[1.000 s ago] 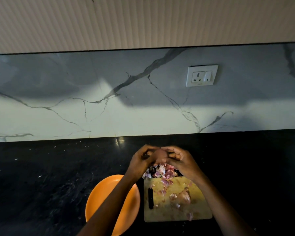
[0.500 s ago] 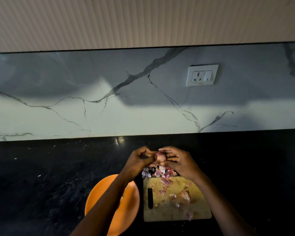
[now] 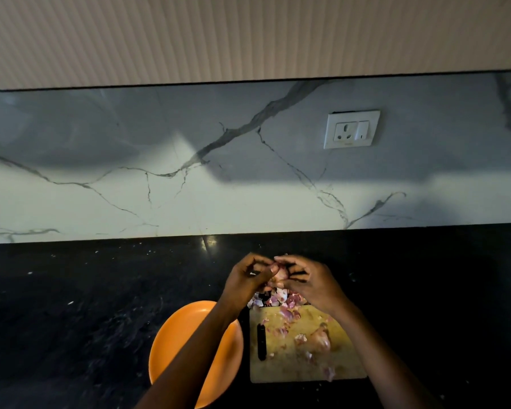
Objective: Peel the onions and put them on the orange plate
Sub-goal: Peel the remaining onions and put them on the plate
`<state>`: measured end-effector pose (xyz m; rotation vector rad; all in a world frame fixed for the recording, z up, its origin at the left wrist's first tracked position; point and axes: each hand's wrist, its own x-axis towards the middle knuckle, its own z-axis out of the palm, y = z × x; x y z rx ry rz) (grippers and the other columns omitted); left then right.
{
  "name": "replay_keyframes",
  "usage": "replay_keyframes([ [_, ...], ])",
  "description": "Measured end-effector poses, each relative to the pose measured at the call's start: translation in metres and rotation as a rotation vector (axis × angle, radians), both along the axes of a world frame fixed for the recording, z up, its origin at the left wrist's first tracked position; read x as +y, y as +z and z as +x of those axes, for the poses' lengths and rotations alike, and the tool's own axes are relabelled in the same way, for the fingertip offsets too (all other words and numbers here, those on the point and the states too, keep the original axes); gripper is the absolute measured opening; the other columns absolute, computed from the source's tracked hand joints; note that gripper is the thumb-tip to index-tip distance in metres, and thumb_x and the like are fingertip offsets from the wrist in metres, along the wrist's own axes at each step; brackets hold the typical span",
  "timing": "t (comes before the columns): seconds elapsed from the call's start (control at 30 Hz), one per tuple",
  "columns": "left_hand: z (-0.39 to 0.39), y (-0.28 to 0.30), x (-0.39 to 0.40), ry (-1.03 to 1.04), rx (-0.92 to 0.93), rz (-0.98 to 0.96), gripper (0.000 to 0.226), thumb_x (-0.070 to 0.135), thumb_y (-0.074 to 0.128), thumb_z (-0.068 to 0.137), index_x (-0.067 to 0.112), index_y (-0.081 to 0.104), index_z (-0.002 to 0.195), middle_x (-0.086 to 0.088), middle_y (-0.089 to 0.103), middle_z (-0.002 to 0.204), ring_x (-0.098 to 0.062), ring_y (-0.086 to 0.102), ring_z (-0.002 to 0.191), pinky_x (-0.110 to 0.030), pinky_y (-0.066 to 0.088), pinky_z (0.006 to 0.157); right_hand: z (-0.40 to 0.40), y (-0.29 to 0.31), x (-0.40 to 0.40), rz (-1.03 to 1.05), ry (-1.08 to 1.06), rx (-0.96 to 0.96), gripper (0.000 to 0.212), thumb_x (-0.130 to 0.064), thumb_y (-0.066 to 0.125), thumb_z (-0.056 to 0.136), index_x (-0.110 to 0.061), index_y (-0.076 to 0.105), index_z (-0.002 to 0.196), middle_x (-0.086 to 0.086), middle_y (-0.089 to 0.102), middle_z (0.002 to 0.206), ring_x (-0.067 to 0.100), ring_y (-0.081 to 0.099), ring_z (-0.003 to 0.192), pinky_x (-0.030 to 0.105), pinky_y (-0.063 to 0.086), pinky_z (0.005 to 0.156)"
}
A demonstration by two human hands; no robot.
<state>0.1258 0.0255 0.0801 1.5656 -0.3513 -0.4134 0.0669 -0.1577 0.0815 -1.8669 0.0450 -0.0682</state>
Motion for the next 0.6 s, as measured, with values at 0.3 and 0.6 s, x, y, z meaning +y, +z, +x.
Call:
replay_keyframes([
  [0.3,0.001,-0.013,-0.001,0.101,-0.099,0.065,0.019,0.025,0.064,0.096,0.006,0.064,0.092,-0.016,0.072,0.086,-0.039,0.071,0.082,-0.061,0.057,0.078,-0.004,-0.009,0.004,0.018,-0.014,-0.013,0.053,-0.007,0.084,0.077,-0.04,0.069,0.116,-0.01,0.071,0.117,0.003,0.066,0.108,0.016,0.053,0.087],
  [0.6,0.0,-0.014,-0.001,0.069,0.019,0.001,0.019,0.025,0.06,0.099,0.011,0.069,0.108,-0.015,0.073,0.102,-0.036,0.07,0.099,-0.052,0.056,0.092,-0.001,-0.011,0.004,0.031,-0.052,-0.02,0.057,-0.021,0.085,0.079,-0.047,0.064,0.125,-0.012,0.07,0.119,0.007,0.068,0.106,0.033,0.057,0.094],
])
